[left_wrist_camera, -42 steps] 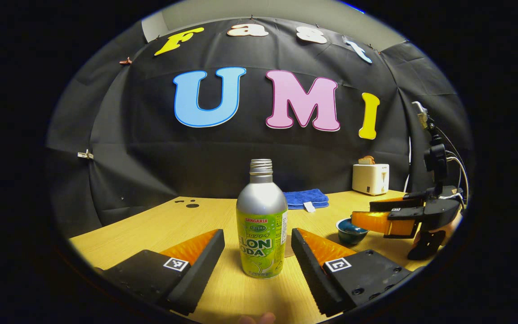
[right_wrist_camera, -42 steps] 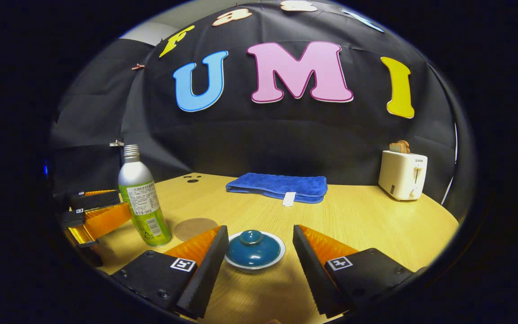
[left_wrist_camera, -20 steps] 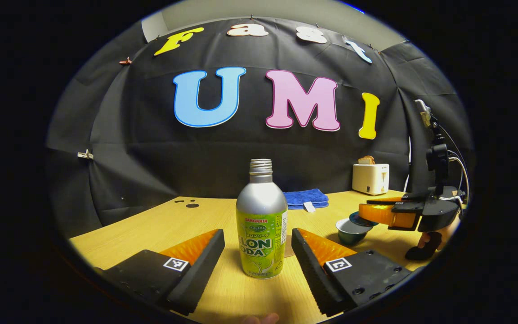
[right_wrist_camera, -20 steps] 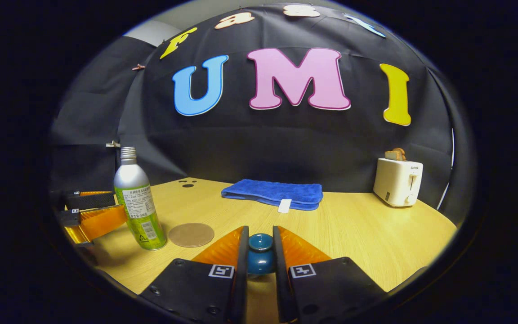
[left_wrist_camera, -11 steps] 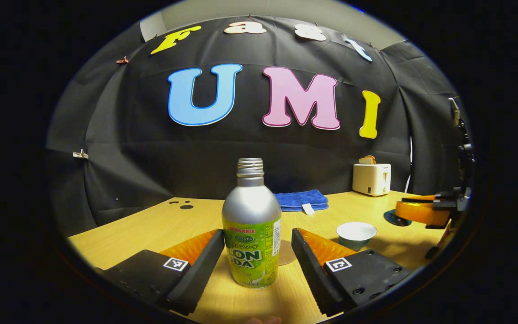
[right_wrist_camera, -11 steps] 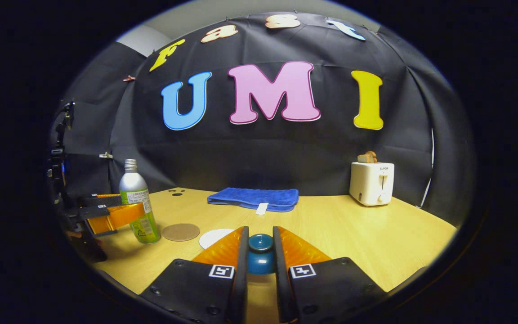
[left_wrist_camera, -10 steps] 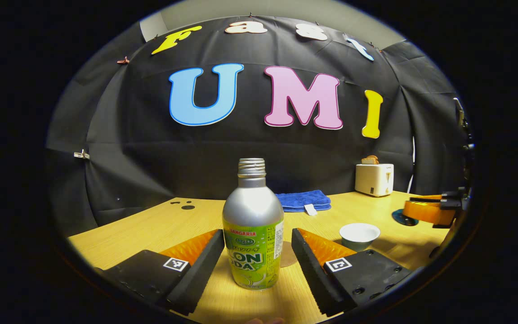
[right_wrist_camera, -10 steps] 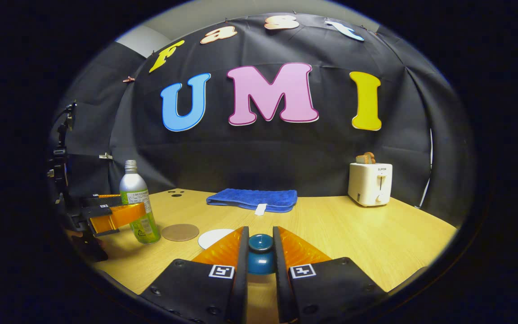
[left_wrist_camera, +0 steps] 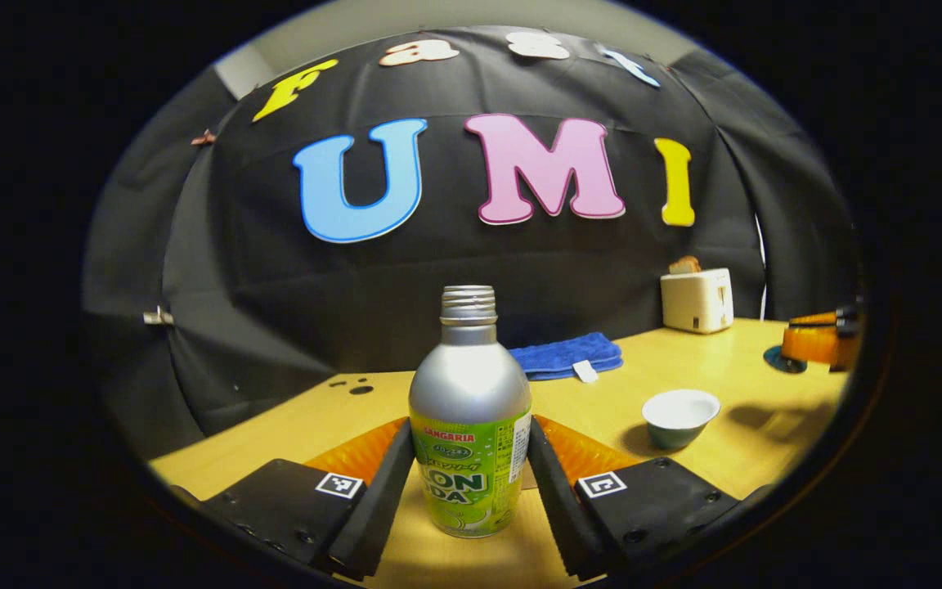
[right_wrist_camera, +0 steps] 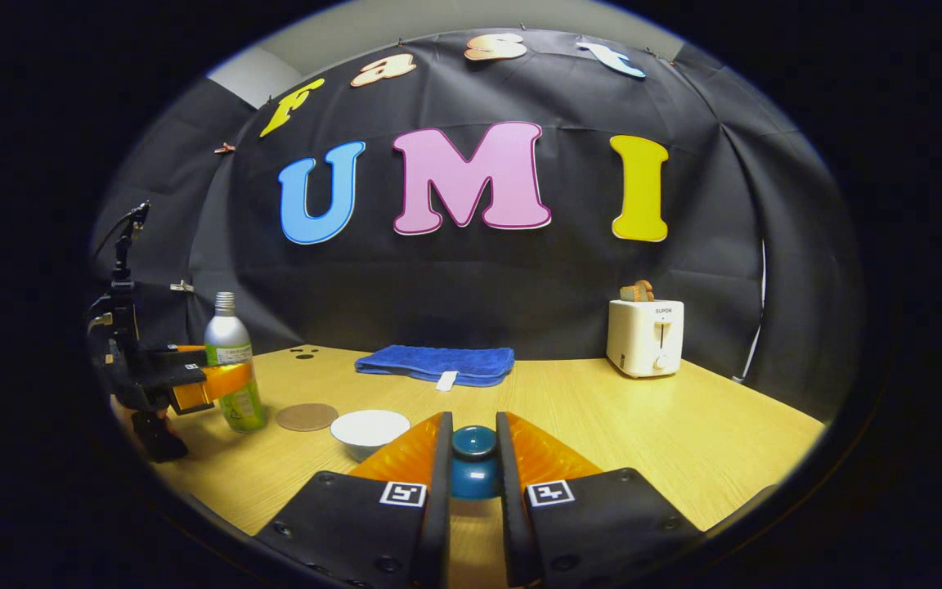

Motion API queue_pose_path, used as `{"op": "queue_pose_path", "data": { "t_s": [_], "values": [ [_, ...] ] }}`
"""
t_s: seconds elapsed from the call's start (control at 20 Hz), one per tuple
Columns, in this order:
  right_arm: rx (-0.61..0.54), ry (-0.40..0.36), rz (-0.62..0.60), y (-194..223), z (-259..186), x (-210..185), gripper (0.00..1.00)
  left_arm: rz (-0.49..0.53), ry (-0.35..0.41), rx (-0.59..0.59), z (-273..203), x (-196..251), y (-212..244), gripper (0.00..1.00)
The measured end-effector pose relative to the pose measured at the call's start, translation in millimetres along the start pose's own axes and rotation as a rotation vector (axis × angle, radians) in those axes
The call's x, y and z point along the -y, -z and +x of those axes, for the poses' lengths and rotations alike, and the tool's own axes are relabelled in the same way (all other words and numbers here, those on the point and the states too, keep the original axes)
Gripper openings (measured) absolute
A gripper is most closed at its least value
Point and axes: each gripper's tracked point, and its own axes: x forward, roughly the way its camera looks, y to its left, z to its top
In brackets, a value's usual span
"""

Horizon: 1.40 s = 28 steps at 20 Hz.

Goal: Open the teacup lid with one hand, grasp the water bottle and pour water into the teacup with the other hand; after pouring, place the water bottle on the coaster and then close the teacup lid.

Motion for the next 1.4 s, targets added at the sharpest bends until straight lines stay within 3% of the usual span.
{"op": "queue_pose_path", "data": {
  "t_s": [0.2,0.45,0.6,1.05,1.4],
  "values": [
    [0.0,0.003,-0.001,-0.8,-2.1,2.4,0.3,0.212,0.039,-0.01,0.8,13.4,-17.9,0.8],
    [0.0,-0.013,0.0,-0.3,-2.2,0.8,0.3,0.637,0.051,0.0,10.1,31.1,-26.9,0.8],
    [0.0,-0.002,0.0,-0.6,-3.5,10.2,0.3,0.822,0.089,-0.017,16.2,45.2,-22.1,0.8],
    [0.0,-0.017,0.0,-0.7,-5.8,12.3,0.3,1.203,0.058,0.035,30.2,61.5,-35.1,0.8],
    [0.0,-0.026,0.001,-0.6,-5.5,10.7,0.3,1.43,0.084,0.045,36.8,66.4,-33.5,0.8]
  ]
}}
